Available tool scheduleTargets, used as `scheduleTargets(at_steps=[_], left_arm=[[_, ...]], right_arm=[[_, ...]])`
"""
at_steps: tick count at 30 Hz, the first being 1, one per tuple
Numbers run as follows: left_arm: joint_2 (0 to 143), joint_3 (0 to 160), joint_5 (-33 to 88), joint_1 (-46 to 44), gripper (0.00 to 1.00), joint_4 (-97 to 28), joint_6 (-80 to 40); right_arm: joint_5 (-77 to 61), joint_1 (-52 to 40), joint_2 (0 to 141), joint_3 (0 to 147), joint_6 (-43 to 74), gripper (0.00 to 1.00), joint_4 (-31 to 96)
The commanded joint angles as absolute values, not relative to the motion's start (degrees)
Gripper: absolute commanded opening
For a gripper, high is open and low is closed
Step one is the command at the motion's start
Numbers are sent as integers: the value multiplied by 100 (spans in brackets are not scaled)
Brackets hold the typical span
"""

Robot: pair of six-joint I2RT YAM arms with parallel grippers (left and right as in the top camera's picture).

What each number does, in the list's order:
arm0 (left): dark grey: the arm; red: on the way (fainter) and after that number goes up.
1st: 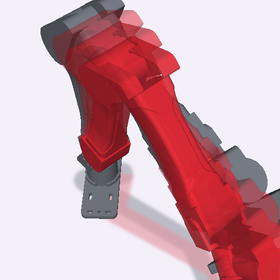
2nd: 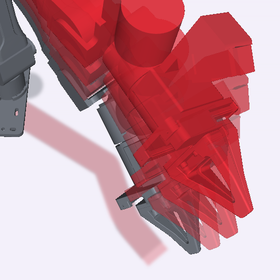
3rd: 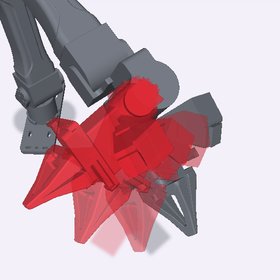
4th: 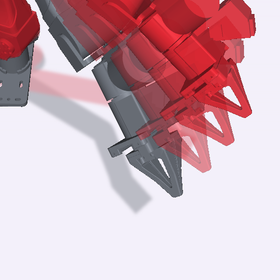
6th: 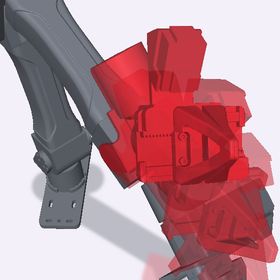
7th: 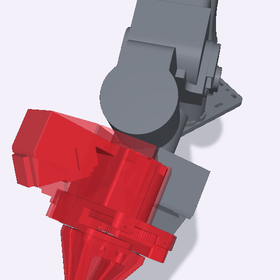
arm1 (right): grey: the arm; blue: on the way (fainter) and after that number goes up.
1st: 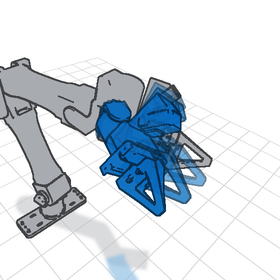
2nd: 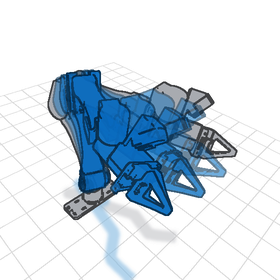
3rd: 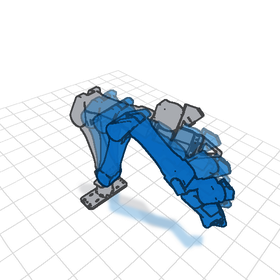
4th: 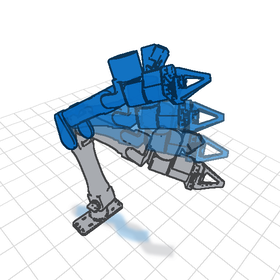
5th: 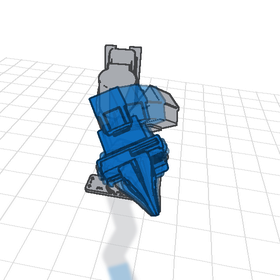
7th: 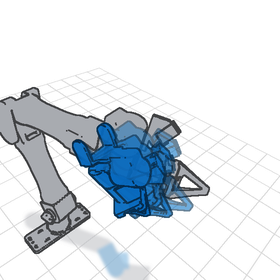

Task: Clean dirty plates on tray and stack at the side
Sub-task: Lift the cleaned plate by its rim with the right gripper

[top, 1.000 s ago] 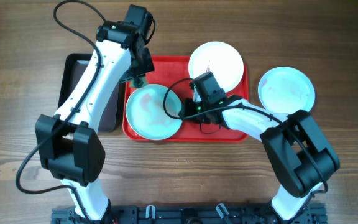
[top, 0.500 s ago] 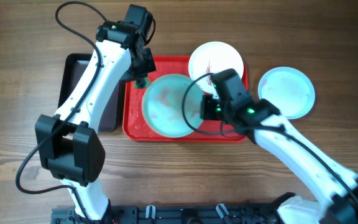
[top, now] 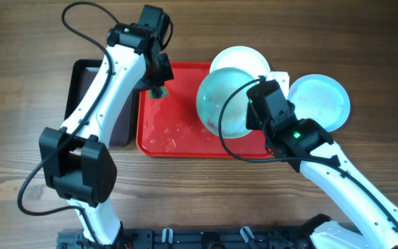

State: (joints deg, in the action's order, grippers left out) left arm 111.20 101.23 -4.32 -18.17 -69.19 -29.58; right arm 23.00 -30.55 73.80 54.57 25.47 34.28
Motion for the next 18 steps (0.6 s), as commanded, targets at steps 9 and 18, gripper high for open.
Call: scheduleTargets(at_steps=[9, 18], left_arm=[[10984, 10232, -320, -1852, 4, -6875, -2891], [10989, 10232, -320, -1852, 4, -6882, -2891]], right_arm=[[4727, -4219, 7262, 5454, 1627, 4, 3181], [6801, -5262, 7264, 5454, -19, 4, 1855]])
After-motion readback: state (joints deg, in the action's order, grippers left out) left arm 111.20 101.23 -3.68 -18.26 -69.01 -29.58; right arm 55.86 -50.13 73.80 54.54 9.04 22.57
